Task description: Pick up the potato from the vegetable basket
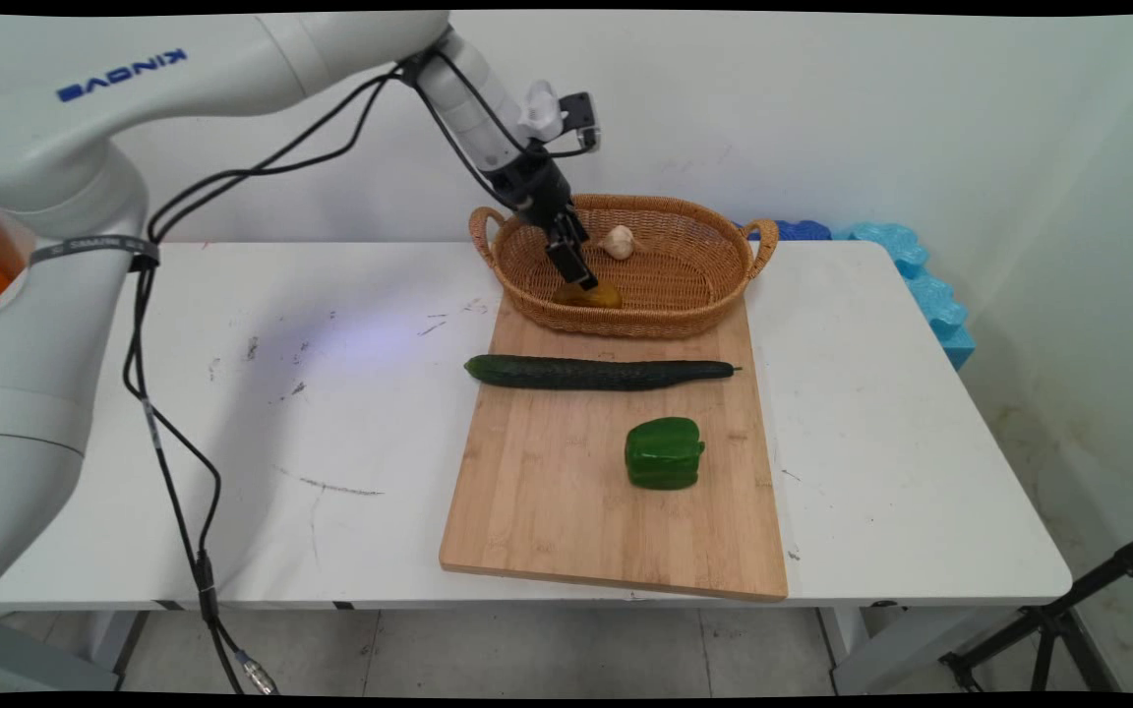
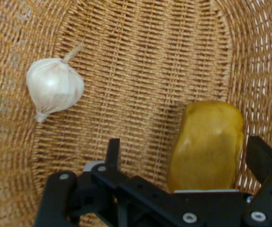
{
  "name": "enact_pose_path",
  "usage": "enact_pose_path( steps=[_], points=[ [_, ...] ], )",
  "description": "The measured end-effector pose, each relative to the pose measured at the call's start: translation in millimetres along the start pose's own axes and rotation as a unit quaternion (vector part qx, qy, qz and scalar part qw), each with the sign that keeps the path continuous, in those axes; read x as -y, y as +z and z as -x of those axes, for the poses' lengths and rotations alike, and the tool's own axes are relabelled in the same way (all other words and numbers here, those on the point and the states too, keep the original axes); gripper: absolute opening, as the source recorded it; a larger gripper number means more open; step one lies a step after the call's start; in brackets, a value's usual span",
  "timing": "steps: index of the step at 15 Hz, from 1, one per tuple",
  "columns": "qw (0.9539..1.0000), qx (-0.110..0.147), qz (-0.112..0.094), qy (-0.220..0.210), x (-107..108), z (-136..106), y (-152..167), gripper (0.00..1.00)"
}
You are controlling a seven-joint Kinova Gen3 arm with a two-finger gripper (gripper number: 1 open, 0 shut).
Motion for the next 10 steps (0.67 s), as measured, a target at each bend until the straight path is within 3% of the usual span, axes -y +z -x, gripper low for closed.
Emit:
enact_pose_path(
  steps=[10],
  points=[
    [0.9975, 0.007, 0.034, -0.061, 5, -8, 34, 1.0]
  ],
)
